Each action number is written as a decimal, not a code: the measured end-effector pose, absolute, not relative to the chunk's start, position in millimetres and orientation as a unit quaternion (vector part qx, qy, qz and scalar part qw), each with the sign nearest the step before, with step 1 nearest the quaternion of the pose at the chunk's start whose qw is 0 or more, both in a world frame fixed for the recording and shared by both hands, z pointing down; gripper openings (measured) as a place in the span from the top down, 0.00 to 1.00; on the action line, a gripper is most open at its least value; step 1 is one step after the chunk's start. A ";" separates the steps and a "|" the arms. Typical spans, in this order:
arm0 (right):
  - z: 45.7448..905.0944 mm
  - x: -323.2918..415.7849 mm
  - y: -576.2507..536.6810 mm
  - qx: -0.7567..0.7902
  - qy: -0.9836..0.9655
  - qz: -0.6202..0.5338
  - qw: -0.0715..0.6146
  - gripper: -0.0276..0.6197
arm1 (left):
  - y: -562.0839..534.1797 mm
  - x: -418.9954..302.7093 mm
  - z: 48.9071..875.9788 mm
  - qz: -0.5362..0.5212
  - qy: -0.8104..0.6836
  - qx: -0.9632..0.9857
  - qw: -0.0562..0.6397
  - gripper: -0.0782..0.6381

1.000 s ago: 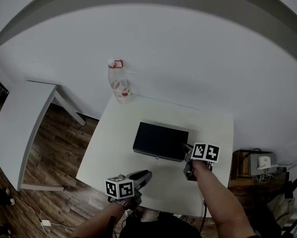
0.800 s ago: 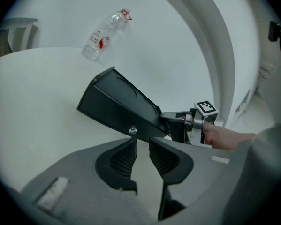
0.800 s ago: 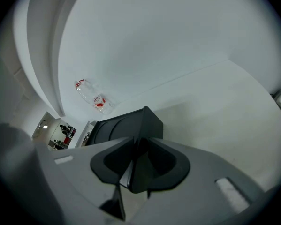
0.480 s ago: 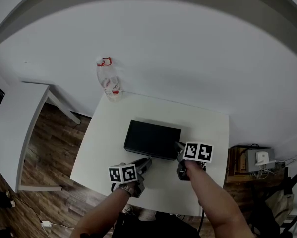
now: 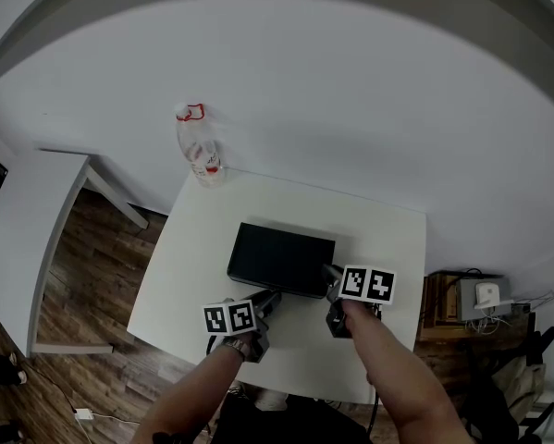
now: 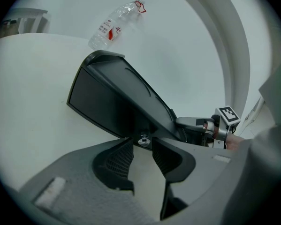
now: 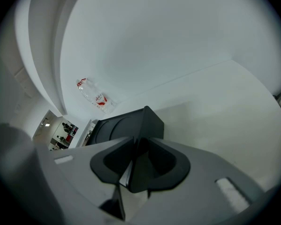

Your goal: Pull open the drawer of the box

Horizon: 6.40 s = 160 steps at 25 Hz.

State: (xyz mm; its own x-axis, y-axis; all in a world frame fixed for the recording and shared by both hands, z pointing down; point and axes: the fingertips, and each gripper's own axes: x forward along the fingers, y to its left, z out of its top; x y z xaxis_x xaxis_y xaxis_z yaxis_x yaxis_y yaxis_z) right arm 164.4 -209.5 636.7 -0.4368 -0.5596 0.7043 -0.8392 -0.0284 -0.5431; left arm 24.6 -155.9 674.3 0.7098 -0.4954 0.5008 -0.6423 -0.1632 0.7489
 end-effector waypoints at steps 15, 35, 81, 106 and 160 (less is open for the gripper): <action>637.2 165.1 -210.7 0.515 -0.681 0.500 0.144 0.80 | -160.8 32.3 677.6 0.078 -0.377 0.755 0.531 0.79; 637.0 164.6 -210.7 0.521 -0.680 0.494 0.149 0.80 | -135.8 26.7 677.2 0.077 -0.369 0.747 0.548 0.79; 637.6 164.2 -213.5 0.524 -0.680 0.490 0.150 0.80 | -56.3 10.8 680.8 0.083 -0.360 0.735 0.568 0.79; 637.4 164.7 -213.2 0.526 -0.681 0.487 0.152 0.80 | -46.1 3.4 678.7 0.067 -0.365 0.735 0.568 0.79; 464.0 -9.8 107.9 0.340 -0.826 0.442 -0.088 0.95 | 82.4 -65.7 503.0 -0.012 -0.060 0.866 0.496 0.89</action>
State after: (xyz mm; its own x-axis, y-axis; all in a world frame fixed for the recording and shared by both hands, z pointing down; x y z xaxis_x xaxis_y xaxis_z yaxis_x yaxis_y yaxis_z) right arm -9.8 107.9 464.0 -0.7535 -0.6390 0.1545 -0.4830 0.3786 -0.7895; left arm -65.7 82.4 503.0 0.9926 -0.1151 0.0388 -0.0918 -0.5015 0.8603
